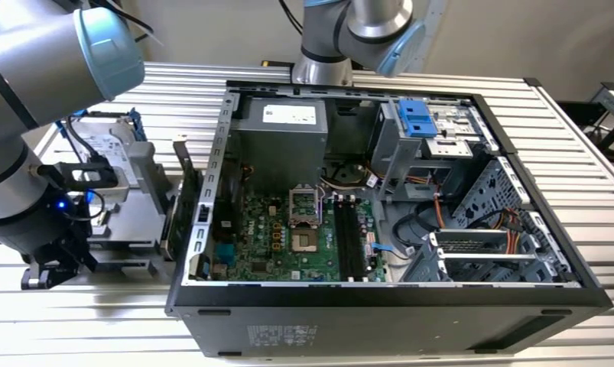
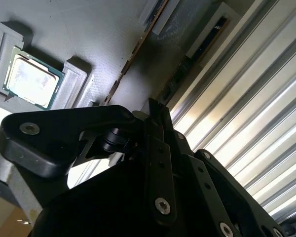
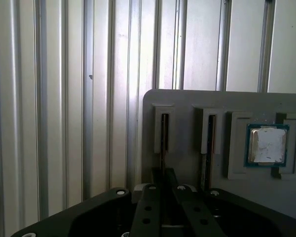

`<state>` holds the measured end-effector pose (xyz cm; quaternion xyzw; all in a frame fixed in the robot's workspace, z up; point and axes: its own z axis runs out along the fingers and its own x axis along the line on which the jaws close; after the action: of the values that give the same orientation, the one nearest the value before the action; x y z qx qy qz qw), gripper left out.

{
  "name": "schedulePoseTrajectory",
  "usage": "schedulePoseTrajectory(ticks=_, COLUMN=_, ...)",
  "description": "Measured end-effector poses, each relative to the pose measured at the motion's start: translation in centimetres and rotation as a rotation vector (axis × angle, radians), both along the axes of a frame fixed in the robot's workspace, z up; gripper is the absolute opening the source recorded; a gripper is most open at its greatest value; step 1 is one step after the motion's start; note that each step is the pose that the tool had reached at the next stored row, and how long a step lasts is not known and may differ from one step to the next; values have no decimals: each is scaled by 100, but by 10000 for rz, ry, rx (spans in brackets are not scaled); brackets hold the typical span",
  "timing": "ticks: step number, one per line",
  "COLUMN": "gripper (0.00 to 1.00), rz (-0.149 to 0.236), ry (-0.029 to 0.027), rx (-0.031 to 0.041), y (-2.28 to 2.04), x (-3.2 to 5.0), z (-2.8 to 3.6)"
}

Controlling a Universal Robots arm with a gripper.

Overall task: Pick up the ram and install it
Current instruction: 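Pick up the ram and move it above insertion slot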

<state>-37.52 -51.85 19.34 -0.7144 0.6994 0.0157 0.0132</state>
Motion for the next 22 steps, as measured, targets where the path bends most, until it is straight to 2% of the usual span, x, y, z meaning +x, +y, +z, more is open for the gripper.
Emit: schedulePoseTrajectory(ticks=22, gripper=0, rz=0, ry=0, rx=0, y=-2, x=0, z=0)
